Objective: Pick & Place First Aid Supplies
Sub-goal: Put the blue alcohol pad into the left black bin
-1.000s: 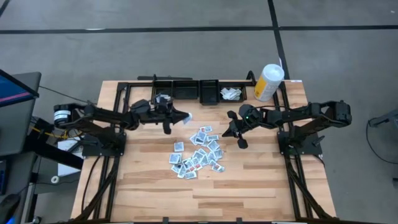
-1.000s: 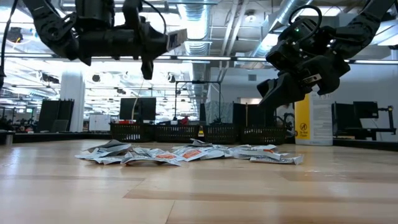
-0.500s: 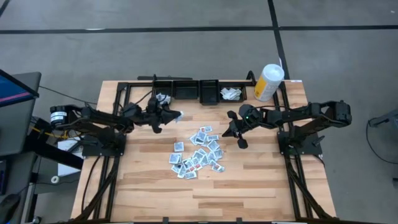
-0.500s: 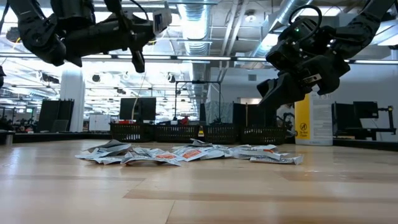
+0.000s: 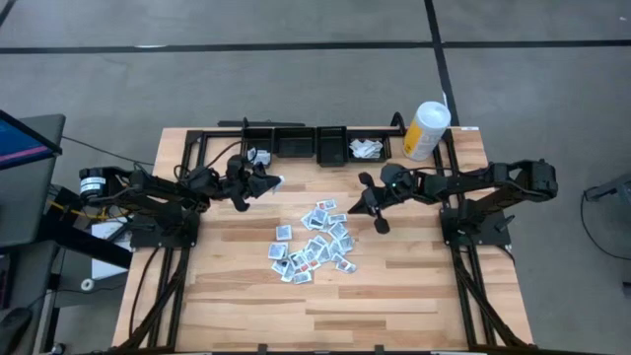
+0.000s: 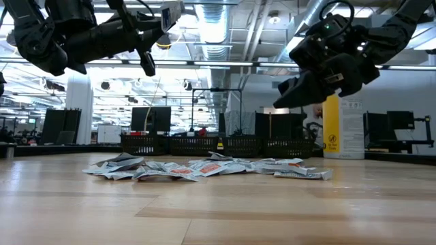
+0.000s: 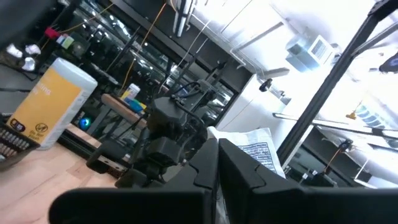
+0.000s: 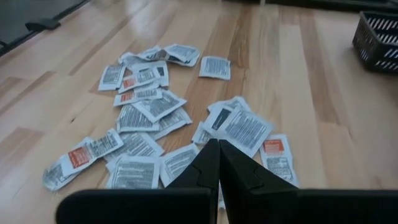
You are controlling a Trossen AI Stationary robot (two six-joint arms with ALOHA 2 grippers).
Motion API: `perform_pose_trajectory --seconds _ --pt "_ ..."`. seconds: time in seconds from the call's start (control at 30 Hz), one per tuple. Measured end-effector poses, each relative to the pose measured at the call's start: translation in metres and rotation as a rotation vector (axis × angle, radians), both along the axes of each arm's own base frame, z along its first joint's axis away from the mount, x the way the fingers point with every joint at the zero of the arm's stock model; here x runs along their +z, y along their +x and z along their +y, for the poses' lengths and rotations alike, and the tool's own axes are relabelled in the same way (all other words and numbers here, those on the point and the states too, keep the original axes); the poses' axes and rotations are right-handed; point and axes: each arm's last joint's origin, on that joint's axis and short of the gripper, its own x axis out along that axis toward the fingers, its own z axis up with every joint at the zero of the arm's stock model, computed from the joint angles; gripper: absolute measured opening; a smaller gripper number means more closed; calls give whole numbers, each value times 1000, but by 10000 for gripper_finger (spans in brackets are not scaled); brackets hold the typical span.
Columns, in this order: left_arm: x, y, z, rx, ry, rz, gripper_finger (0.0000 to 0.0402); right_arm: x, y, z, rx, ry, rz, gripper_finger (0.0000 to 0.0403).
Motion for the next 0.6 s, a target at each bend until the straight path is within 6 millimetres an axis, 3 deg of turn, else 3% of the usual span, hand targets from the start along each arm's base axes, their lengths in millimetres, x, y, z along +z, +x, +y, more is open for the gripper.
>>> perform_pose_trajectory --seconds 0.27,0.5,0.6 --pt "-8 -10 24 236 178 37 14 0 0 0 -2 -3 -4 0" --pt "-39 -40 56 743 402 245 14 1 0 0 -1 -6 -7 0" --pt "-52 -53 65 984 368 369 14 1 1 0 -2 -8 -16 0"
